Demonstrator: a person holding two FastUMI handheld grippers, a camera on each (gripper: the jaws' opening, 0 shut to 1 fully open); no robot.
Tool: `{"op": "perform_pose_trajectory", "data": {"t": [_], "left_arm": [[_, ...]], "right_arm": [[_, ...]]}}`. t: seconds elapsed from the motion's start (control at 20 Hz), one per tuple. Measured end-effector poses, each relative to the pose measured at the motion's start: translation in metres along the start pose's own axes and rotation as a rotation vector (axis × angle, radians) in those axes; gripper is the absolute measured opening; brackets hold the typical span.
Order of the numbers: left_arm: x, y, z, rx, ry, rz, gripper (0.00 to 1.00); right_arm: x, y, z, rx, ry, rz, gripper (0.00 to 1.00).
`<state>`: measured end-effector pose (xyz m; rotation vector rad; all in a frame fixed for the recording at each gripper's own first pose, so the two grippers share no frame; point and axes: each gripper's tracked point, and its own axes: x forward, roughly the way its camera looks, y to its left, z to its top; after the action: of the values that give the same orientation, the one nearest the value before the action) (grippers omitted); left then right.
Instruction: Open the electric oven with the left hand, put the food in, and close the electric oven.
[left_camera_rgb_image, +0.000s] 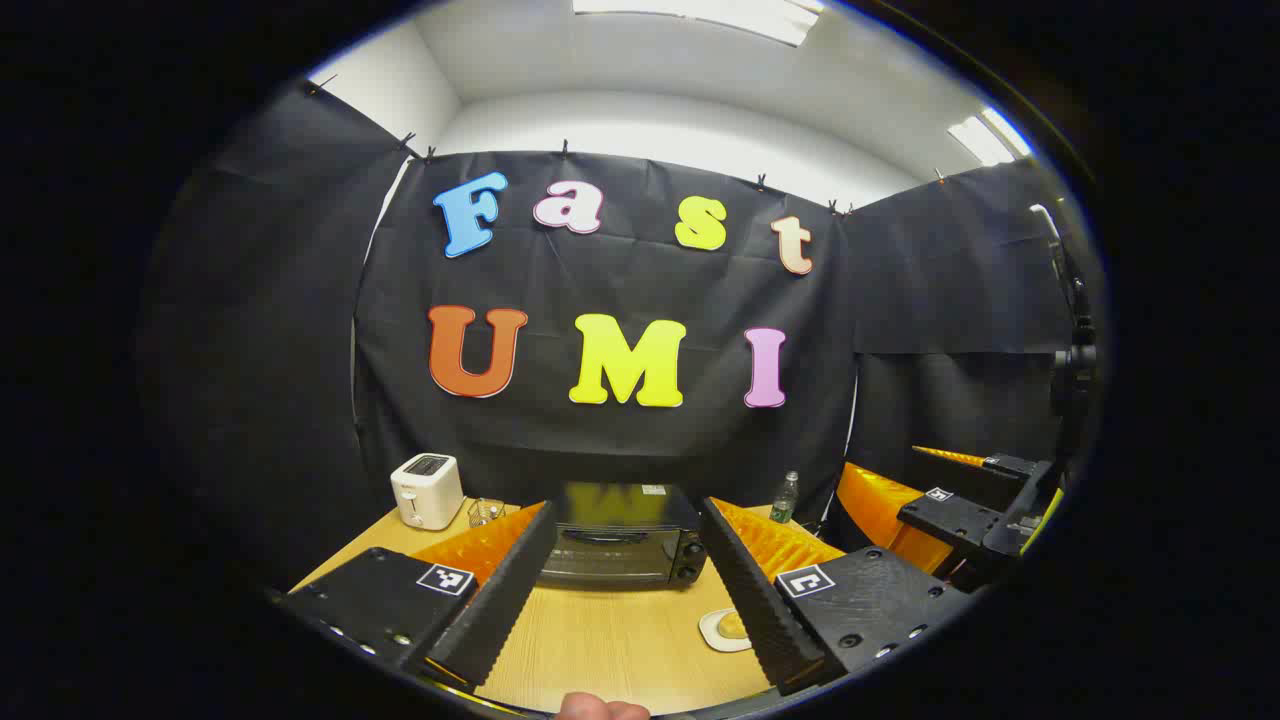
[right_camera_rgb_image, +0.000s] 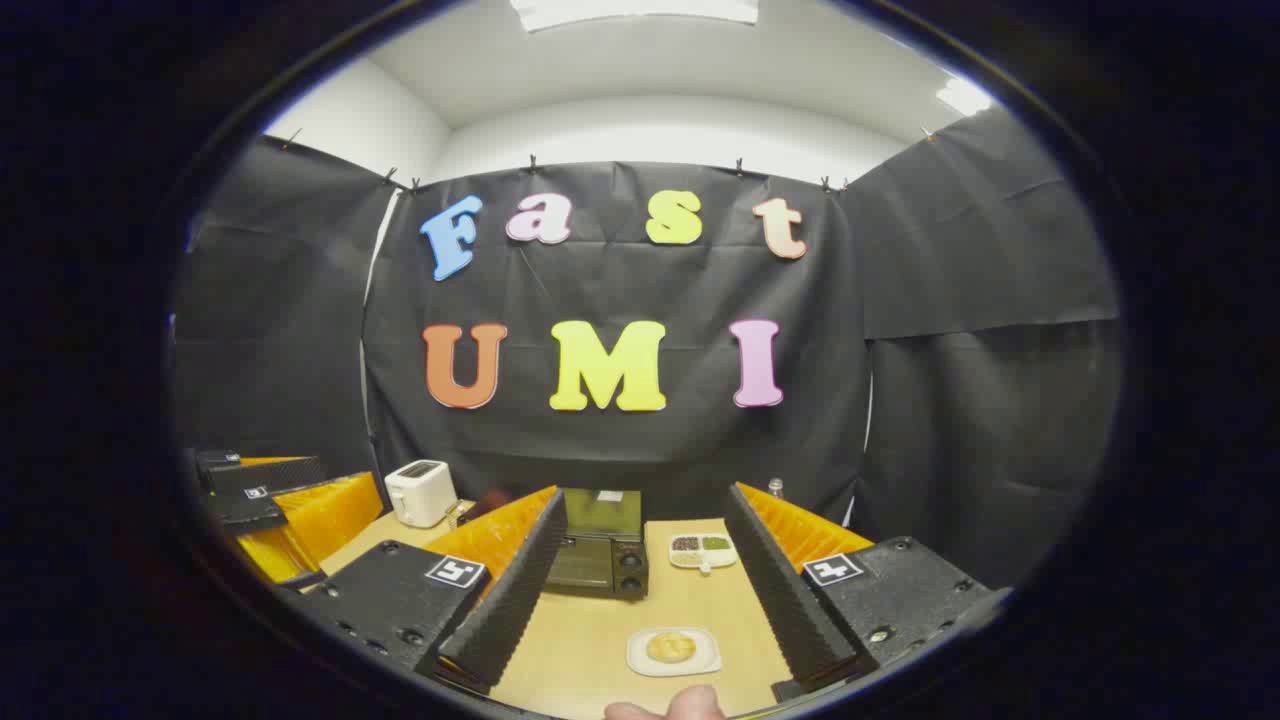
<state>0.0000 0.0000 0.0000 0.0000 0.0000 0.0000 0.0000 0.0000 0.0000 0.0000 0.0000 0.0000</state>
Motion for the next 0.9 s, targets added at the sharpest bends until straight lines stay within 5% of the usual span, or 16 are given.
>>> {"op": "perform_pose_trajectory", "data": {"t": [0.9], "left_arm": [[-0.008,0.016,-0.017,0.004,0.030,0.043,0.94]], "right_arm": [[-0.002,0.012,-0.006,0.010,0.000,0.013,0.98]]}}
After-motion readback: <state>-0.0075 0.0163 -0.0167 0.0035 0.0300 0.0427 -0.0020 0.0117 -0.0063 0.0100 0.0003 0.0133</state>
